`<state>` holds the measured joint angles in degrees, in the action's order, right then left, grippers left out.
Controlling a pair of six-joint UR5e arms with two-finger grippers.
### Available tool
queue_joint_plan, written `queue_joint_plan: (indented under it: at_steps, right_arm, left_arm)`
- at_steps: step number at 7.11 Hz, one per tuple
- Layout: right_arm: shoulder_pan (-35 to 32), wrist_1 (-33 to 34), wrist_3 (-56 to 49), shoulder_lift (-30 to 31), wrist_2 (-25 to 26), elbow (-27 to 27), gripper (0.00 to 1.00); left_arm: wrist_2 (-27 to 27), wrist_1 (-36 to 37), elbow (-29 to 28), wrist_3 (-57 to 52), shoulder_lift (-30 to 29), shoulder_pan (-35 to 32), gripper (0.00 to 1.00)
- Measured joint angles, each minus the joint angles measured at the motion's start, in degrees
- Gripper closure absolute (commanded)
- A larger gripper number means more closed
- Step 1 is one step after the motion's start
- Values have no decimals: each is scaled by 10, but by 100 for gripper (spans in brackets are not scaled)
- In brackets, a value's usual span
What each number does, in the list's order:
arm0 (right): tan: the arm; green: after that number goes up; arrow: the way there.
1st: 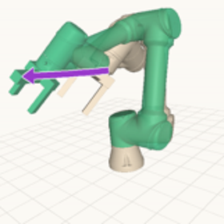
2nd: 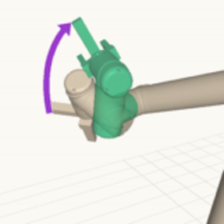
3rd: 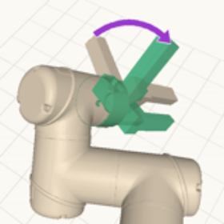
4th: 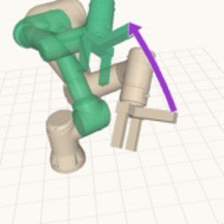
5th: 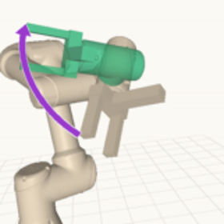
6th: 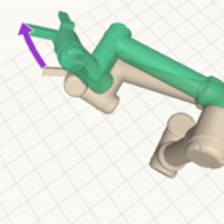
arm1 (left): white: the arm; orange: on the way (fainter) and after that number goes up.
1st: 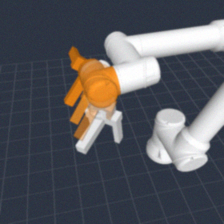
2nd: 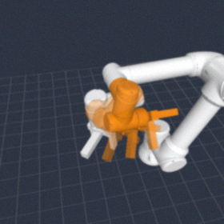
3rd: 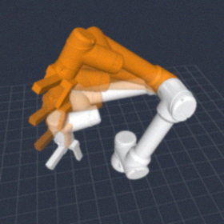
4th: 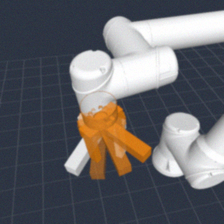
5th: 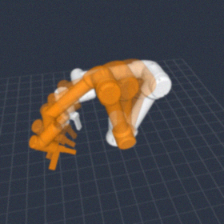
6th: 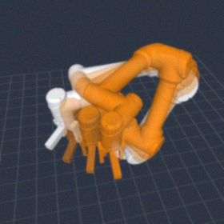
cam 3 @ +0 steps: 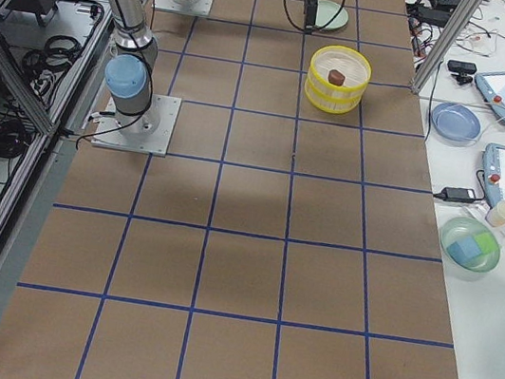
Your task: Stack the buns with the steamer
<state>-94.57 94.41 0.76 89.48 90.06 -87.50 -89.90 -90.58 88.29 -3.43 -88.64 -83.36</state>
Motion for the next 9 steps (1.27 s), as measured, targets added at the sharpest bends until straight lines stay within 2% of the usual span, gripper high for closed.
queue_joint_plan:
  at_steps: [9]
  right_arm:
    - [0,1,1,-4,-3,-1,0]
  left_arm:
    - [-5,-4,7,8,2,-3,0]
